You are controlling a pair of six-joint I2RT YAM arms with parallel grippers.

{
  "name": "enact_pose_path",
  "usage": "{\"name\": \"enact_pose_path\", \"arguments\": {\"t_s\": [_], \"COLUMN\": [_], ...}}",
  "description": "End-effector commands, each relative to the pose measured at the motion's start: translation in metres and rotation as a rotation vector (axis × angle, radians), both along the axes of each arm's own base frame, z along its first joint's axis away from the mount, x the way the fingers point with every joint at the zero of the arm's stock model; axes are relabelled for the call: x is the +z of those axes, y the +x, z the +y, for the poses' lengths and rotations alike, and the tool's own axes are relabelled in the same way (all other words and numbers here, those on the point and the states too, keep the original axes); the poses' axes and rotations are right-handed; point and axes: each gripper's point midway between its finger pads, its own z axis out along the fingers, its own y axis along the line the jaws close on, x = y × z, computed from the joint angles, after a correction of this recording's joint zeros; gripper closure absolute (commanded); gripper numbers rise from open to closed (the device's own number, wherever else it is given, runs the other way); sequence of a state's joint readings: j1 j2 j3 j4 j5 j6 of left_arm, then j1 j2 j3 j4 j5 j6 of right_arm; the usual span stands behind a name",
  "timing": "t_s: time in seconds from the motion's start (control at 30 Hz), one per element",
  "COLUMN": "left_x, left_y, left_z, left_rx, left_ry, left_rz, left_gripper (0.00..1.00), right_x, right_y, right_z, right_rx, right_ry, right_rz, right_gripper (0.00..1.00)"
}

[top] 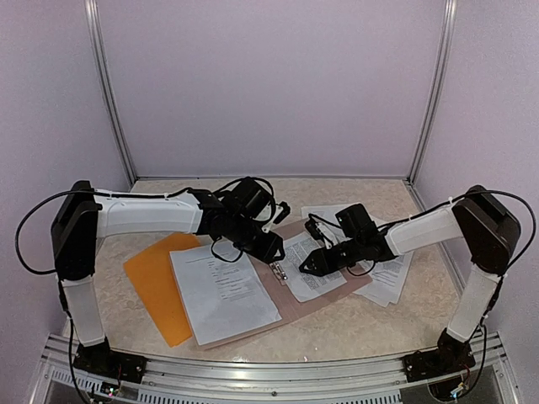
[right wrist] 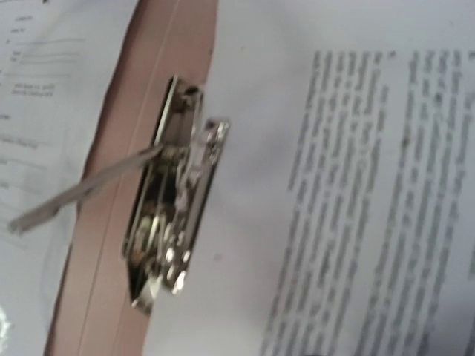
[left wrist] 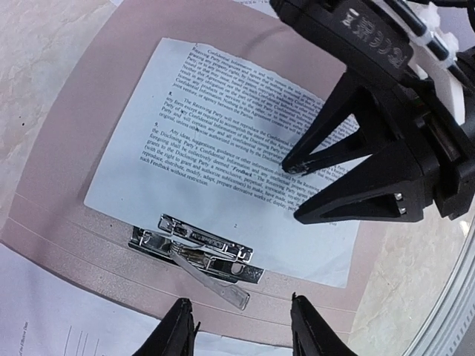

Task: Put the files into the folder
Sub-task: Clamp the file with the spring clip on the folder.

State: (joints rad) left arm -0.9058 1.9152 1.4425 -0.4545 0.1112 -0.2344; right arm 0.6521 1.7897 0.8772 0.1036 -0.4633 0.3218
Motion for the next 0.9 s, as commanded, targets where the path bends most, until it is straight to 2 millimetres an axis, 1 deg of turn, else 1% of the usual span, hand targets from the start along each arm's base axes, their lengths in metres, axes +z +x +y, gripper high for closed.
{"name": "enact_pose_path", "arguments": {"t_s": [0.0,0.03,0.1,0.17,0.27,0.3,0.33,0.37,0.4,0.5,0.53,0.6,0.63,0.77,0.83,0.87], "left_x": [0.006,0.008,0.014,0.016,0.008,0.002,0.002,0.001,-0.005,-0.006,-0.014,-0.019,-0.027,-0.044,-0.044,-0.041], "left_y": [0.002,0.003,0.01,0.019,0.033,0.038,0.042,0.045,0.048,0.055,0.056,0.06,0.061,0.062,0.061,0.062], "left_z": [0.004,0.003,0.005,0.007,0.008,0.007,0.006,0.002,-0.001,-0.016,-0.021,-0.027,-0.029,-0.029,-0.03,-0.03], "left_rx": [0.031,0.041,0.079,0.114,0.153,0.158,0.156,0.15,0.145,0.116,0.112,0.105,0.106,0.111,0.096,0.088], "left_ry": [-0.052,-0.088,-0.152,-0.215,-0.268,-0.274,-0.287,-0.298,-0.302,-0.334,-0.333,-0.34,-0.332,-0.322,-0.332,-0.338], "left_rz": [0.051,0.076,0.126,0.201,0.298,0.321,0.329,0.341,0.358,0.392,0.414,0.429,0.443,0.471,0.469,0.455], "left_gripper": [0.57,0.57,0.57,0.56,0.57,0.57,0.57,0.57,0.57,0.57,0.57,0.56,0.57,0.56,0.56,0.56], "right_x": [0.028,0.031,0.044,0.055,0.069,0.073,0.075,0.076,0.076,0.074,0.073,0.073,0.072,0.072,0.07,0.069], "right_y": [-0.01,-0.014,-0.017,-0.017,-0.012,-0.01,-0.008,-0.006,-0.005,-0.003,-0.002,-0.002,-0.002,-0.003,-0.004,-0.005], "right_z": [0.003,0.002,0.002,0.002,0.003,0.003,0.003,0.004,0.005,0.008,0.01,0.011,0.011,0.011,0.01,0.011], "right_rx": [0.012,0.02,0.041,0.062,0.08,0.081,0.078,0.078,0.078,0.079,0.079,0.076,0.074,0.075,0.077,0.079], "right_ry": [0.076,0.082,0.094,0.095,0.087,0.081,0.076,0.075,0.074,0.078,0.078,0.084,0.086,0.086,0.082,0.082], "right_rz": [-0.082,-0.102,-0.165,-0.226,-0.287,-0.306,-0.316,-0.32,-0.319,-0.308,-0.305,-0.298,-0.296,-0.293,-0.29,-0.285], "right_gripper": [0.64,0.65,0.66,0.67,0.67,0.67,0.67,0.67,0.67,0.67,0.67,0.67,0.67,0.67,0.67,0.67]}}
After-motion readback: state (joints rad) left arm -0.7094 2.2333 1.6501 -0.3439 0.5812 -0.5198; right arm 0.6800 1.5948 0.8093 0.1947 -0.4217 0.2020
